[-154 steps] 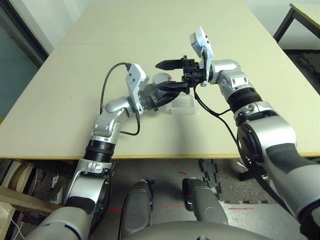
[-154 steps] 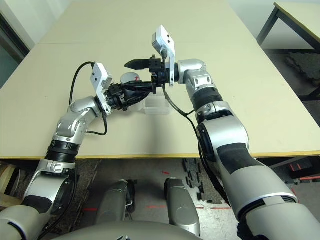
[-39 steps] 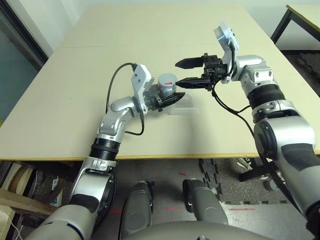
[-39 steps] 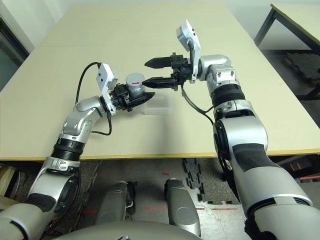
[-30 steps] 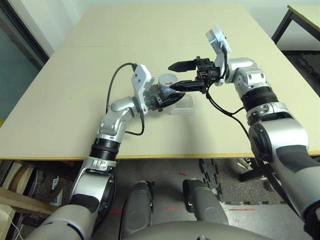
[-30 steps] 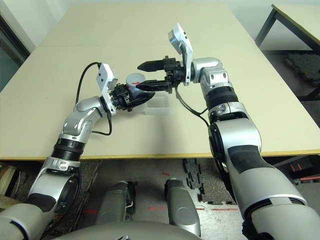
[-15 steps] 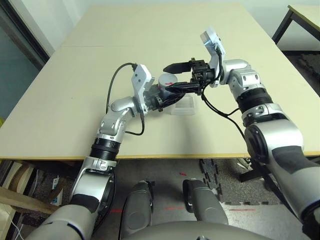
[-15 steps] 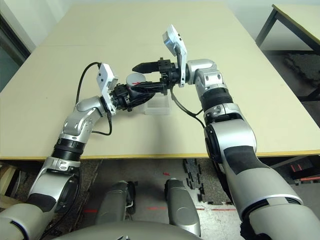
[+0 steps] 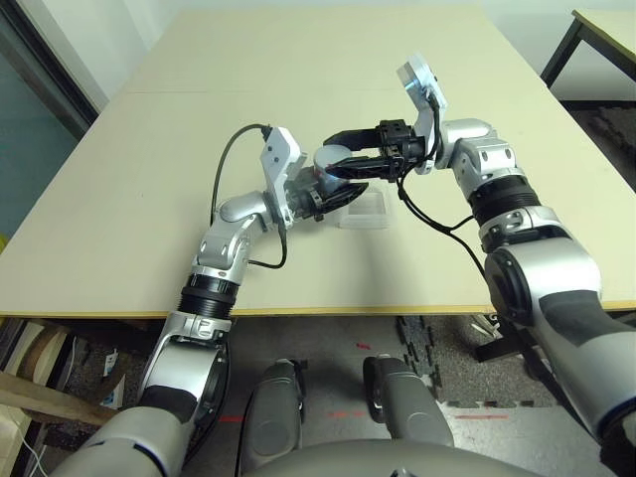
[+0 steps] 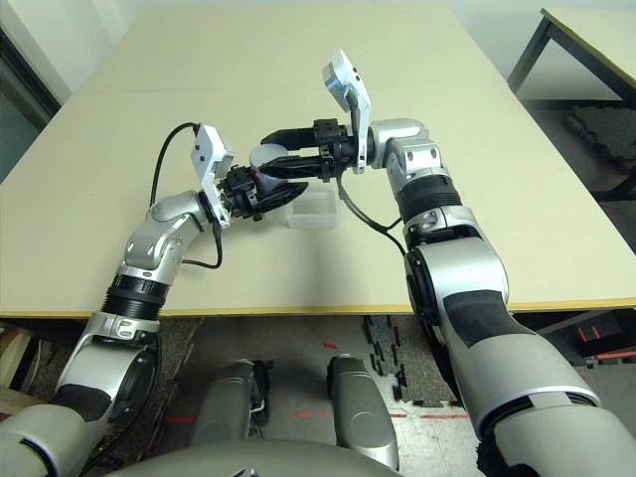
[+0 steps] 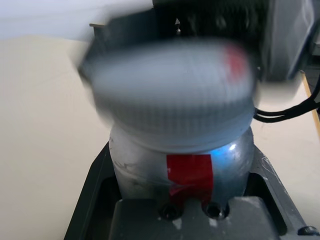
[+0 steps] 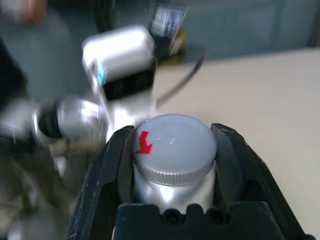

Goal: Pour the medicine from the bottle into the box.

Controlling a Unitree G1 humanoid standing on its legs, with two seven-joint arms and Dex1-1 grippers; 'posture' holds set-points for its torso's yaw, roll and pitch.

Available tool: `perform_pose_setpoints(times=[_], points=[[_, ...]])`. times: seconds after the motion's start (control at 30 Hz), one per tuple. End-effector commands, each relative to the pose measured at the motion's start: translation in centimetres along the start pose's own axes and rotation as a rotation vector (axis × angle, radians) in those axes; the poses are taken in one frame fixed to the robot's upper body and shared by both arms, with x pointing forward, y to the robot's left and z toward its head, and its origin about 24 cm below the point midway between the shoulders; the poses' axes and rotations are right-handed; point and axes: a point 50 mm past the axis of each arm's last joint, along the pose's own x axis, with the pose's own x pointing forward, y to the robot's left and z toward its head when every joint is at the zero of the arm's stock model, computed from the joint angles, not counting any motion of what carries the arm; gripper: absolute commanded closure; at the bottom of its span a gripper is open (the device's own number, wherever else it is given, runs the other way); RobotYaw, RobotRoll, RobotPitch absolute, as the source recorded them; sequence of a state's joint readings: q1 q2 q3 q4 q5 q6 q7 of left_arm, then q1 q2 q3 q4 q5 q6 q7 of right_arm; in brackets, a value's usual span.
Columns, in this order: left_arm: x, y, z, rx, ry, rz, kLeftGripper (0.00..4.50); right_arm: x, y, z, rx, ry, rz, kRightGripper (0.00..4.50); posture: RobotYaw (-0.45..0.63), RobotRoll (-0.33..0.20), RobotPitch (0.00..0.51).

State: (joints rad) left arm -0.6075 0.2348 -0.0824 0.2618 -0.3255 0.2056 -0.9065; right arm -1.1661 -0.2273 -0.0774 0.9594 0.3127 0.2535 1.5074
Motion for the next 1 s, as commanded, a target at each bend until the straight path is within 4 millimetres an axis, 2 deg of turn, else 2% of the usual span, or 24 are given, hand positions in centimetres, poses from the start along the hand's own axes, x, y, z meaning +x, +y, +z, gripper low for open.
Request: perform_pose_setpoints(times=[0.03,0.17,0.37,0.67,0.83,1.0], points=[[-0.1,-0.3,-0.5,-0.016,0.011,-0.009,1.85,-0.4,-0.1,2.9,0.027,-0.153,-0.031,1.93,-0.17,0.000,0.107],[0.0,-0.3,-0.5,-0.016,0.009,-0.005,1.85,-1.7,-0.4,4.0,0.048,-0.223,-0.121,1.93,-0.17,0.000,0.108],[-0.2,0.0,-0.5,-0.014,0.006,0.013,1.85,-6.3,-0.9,2.6,-0.039,0.011,-0.410,1.93,-0.17,0.000,0.111],[-0.7,1.2,-0.4,0.001,0.017,0.070,1.85,-13.7,-0.7,1.7,-0.022,0.256,-0.883,1.93,-0.19,0.000,0.110],[-0.6,1.6,-0.5,0.017,0.037,0.085,1.85,-15.8,-0.6,0.7,0.001,0.342,-1.028,1.93,-0.20,0.000,0.102],[-0.4,1.9,-0.6,0.026,0.038,0.092,1.85,-16.3,-0.5,-0.4,0.037,0.398,-1.050,1.93,-0.20,0.000,0.099]])
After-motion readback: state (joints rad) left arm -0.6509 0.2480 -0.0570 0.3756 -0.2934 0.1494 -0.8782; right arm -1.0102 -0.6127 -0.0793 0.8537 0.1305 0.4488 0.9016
